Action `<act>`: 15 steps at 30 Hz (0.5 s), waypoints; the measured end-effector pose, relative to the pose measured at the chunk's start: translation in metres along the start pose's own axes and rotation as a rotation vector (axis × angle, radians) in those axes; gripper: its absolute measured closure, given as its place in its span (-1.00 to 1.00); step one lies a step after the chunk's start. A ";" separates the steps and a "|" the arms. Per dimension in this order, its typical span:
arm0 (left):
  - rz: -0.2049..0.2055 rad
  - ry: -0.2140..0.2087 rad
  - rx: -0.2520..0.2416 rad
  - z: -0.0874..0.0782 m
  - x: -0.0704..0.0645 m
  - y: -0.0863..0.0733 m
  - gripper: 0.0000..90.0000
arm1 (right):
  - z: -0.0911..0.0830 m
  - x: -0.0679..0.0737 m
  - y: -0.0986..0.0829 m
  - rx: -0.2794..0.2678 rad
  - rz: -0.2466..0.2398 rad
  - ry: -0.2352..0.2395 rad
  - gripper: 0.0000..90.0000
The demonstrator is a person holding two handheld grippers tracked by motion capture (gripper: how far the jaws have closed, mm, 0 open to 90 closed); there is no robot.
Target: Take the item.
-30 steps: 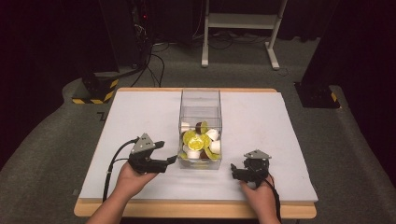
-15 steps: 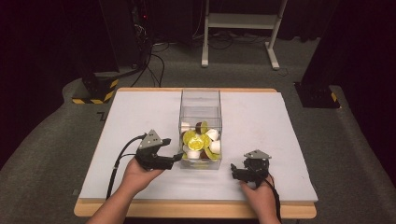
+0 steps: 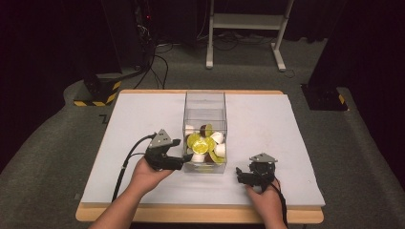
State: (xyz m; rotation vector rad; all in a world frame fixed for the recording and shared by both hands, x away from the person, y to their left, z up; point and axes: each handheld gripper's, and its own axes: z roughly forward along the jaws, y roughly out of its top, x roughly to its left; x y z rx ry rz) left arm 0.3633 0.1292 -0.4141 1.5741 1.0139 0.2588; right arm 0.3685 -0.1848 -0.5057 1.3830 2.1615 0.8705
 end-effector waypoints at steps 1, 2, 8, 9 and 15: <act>-0.004 0.002 0.002 0.001 -0.001 0.000 -0.42 | 0.000 0.000 0.000 0.000 0.000 0.000 -0.79; 0.003 0.002 0.005 0.003 0.000 0.000 -0.42 | 0.000 0.000 0.000 -0.001 0.000 -0.001 -0.79; 0.006 0.000 0.019 0.012 -0.001 0.000 -0.44 | 0.000 0.000 0.000 -0.001 -0.002 -0.001 -0.79; 0.010 0.003 0.022 0.013 -0.001 0.000 -0.44 | 0.000 0.000 0.000 -0.001 0.000 0.000 -0.79; -0.002 -0.002 0.024 0.020 -0.003 0.001 -0.44 | 0.000 0.000 0.000 0.000 0.000 0.000 -0.79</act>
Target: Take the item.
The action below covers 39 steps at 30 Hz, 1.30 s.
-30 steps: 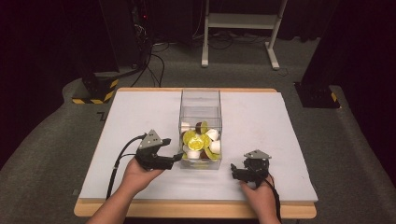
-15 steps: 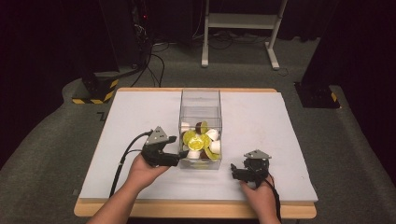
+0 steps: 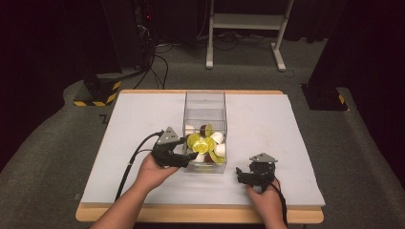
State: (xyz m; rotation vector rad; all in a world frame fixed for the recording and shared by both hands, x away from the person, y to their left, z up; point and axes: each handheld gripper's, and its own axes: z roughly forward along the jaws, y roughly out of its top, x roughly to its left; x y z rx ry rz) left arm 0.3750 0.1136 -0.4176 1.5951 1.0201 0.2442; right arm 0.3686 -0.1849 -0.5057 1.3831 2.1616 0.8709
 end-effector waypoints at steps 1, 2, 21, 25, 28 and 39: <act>0.008 -0.002 0.006 0.000 0.000 0.000 -0.44 | 0.000 0.000 0.000 -0.001 0.000 -0.001 -0.79; -0.002 -0.003 0.002 0.002 0.000 0.001 -0.44 | 0.000 0.000 0.000 0.000 0.000 0.000 -0.79; 0.017 0.021 0.054 0.030 -0.004 0.003 -0.45 | 0.000 0.000 0.000 -0.001 -0.002 0.000 -0.79; 0.029 0.027 0.071 0.034 -0.005 0.004 -0.46 | 0.000 0.000 0.000 -0.001 -0.002 0.000 -0.79; 0.034 0.041 0.085 0.039 -0.006 0.004 -0.48 | 0.000 0.000 0.000 -0.001 -0.001 0.000 -0.79; 0.067 0.058 0.115 0.050 -0.009 0.005 -0.45 | 0.000 0.000 0.000 -0.001 -0.002 0.000 -0.79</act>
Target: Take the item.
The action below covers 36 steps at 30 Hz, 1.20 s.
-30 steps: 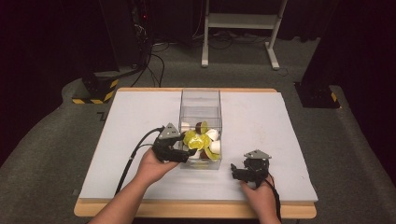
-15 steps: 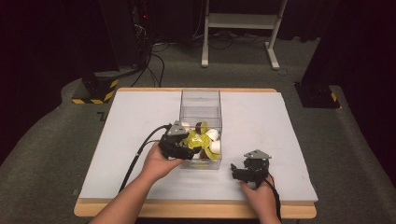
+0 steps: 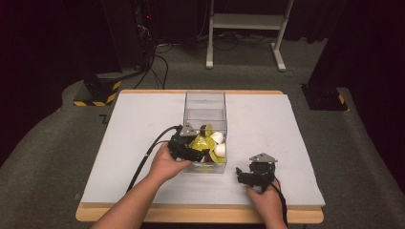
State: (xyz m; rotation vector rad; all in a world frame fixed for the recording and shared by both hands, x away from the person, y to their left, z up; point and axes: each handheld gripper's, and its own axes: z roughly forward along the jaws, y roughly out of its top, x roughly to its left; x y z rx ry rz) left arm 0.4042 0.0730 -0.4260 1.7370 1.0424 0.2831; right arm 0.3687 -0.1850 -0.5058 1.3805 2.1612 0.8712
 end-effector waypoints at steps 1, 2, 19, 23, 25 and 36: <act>-0.001 0.002 0.001 0.001 0.000 0.000 -0.45 | 0.000 0.000 0.000 0.000 0.000 0.000 -0.79; 0.002 0.005 0.006 0.002 -0.001 0.001 -0.44 | 0.000 0.000 0.000 0.000 0.000 0.000 -0.79; 0.030 0.018 0.038 0.005 -0.002 -0.004 -0.29 | 0.000 0.000 0.000 0.000 0.000 0.000 -0.79; 0.017 0.024 0.018 0.005 -0.002 -0.005 -0.22 | 0.000 0.000 0.000 0.000 0.000 0.000 -0.79; 0.031 0.024 0.028 0.004 -0.001 -0.006 -0.18 | 0.000 0.000 0.000 0.000 0.000 0.000 -0.79; -0.006 0.015 -0.004 0.003 -0.001 -0.008 -0.16 | 0.000 0.000 0.000 0.000 0.000 0.000 -0.79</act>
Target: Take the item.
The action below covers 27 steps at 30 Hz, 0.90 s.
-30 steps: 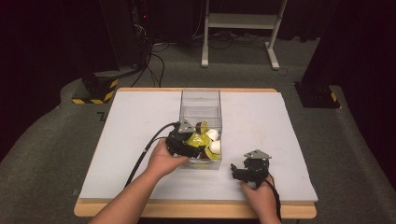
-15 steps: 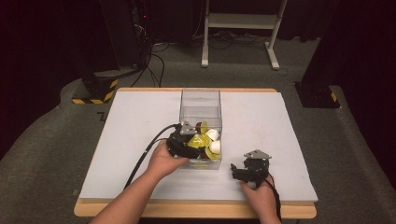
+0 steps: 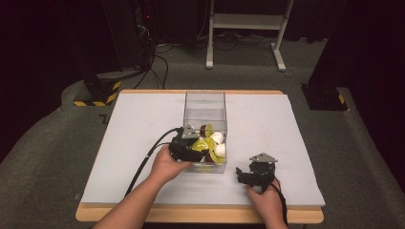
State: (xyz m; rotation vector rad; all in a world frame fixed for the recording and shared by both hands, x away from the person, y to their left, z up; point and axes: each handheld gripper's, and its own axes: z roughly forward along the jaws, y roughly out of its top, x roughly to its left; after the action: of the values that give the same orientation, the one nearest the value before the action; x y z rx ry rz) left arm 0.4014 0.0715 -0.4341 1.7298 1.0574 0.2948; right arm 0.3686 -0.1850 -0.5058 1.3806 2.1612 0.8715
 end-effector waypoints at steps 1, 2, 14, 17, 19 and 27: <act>0.002 0.001 -0.001 0.000 0.000 0.000 -0.16 | 0.000 0.000 0.000 0.000 0.000 0.000 -0.79; 0.005 -0.001 0.000 -0.001 0.001 0.000 -0.16 | 0.000 0.000 0.000 0.000 0.000 0.000 -0.79; -0.010 -0.015 -0.038 -0.005 0.002 -0.001 -0.16 | 0.000 0.000 0.000 0.000 0.000 0.000 -0.79; -0.010 -0.020 -0.044 -0.006 0.002 -0.002 -0.16 | 0.000 0.000 0.000 0.000 0.000 0.000 -0.79; -0.009 -0.022 -0.048 -0.006 0.002 -0.002 -0.16 | 0.000 0.000 0.000 0.000 0.000 0.000 -0.79; -0.010 -0.025 -0.068 -0.009 0.001 0.000 -0.16 | 0.000 0.000 0.000 0.000 0.000 0.000 -0.79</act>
State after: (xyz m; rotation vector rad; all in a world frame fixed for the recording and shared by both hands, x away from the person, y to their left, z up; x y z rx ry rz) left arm 0.3958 0.0783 -0.4305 1.6631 1.0259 0.2986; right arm 0.3686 -0.1850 -0.5058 1.3804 2.1609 0.8718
